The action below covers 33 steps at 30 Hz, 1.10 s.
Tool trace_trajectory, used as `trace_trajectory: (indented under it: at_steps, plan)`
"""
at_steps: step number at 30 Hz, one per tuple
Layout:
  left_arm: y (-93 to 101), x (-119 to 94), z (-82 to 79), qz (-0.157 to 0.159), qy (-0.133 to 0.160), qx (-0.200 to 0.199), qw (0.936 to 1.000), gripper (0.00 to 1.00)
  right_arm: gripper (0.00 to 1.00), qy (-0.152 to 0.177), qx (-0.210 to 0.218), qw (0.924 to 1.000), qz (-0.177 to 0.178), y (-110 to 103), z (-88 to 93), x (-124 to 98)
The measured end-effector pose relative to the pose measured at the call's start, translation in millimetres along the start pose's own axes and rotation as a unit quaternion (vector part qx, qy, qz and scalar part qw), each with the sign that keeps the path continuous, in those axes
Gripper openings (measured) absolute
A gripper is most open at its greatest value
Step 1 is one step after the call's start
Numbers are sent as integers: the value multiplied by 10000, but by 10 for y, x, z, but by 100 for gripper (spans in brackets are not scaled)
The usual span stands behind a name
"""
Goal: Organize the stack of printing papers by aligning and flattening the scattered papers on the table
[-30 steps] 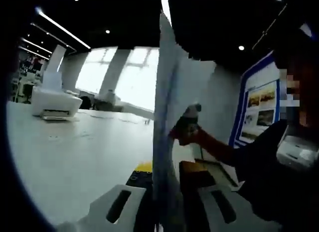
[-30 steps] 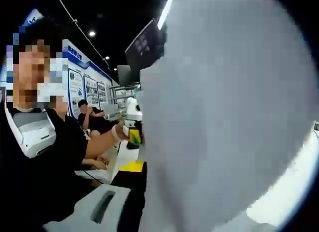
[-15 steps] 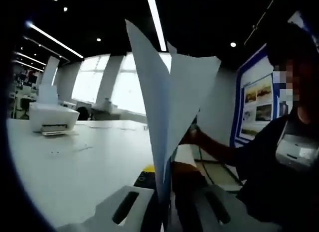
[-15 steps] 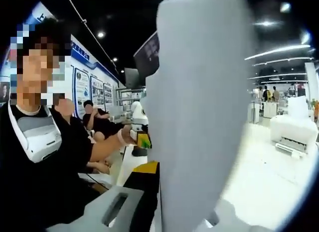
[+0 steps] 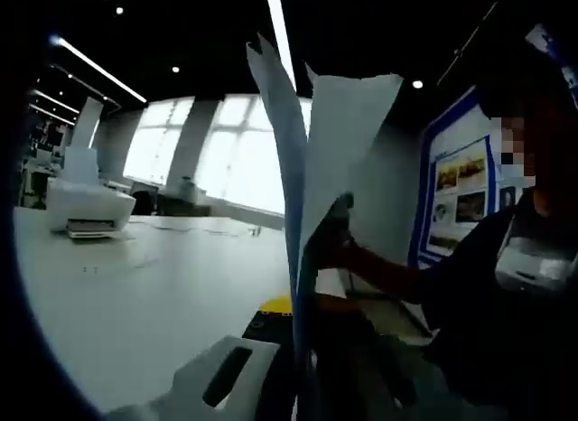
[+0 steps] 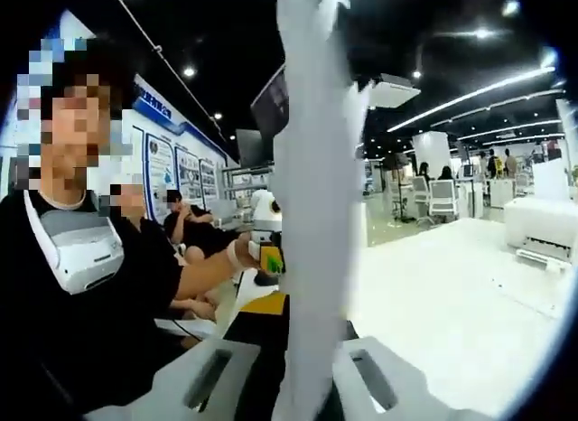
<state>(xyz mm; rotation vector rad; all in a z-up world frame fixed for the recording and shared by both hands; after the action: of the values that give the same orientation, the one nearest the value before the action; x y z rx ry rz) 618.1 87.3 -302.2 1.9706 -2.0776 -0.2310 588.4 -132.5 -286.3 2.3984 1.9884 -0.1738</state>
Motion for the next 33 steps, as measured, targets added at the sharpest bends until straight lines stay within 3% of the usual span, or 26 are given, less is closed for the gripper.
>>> trace_trajectory:
  at_steps: [5, 8, 14, 19, 29, 30, 33]
  plan:
    - [21, -40, -78, -15, 119, -97, 9999, 21, 0, -460, -249, 9986, -9, -28, -118, -54]
    - [69, -54, -137, 21, 51, 112, 9999, 24, 0, -914, -232, 9955, -111, -70, -247, -83]
    - [99, -43, -229, 48, 54, 178, 9998, 28, 0, -1973, -461, 9791, -193, -113, -519, -107]
    - [128, -17, -245, 98, 53, 234, 9997, 28, 0, -2610, -521, 9633, -355, -166, -647, -68]
    - [201, -53, -242, 169, -19, 306, 9994, 31, 0, -3926, -622, 9168, -379, -120, -753, 51]
    - [215, -54, -240, 190, -47, 312, 9993, 32, 0, -4130, -644, 9078, -356, -121, -744, 63]
    - [226, -67, -222, 165, -170, 370, 9990, 32, 0, -4423, -729, 8933, -333, -94, -729, 94]
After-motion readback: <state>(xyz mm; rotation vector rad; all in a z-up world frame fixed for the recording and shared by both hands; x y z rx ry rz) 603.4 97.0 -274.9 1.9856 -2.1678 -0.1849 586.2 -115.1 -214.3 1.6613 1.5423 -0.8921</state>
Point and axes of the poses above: the point that each gripper's makers call its tool centre point, and the gripper's own axes: x roughly forward along the fingers, y roughly to its right, z roughly out of its underside, the point moved 8 cm from there along -x, roughly backward along the fingers, and after that the axes turned 5 degrees about -x, right-handed, at the moved point
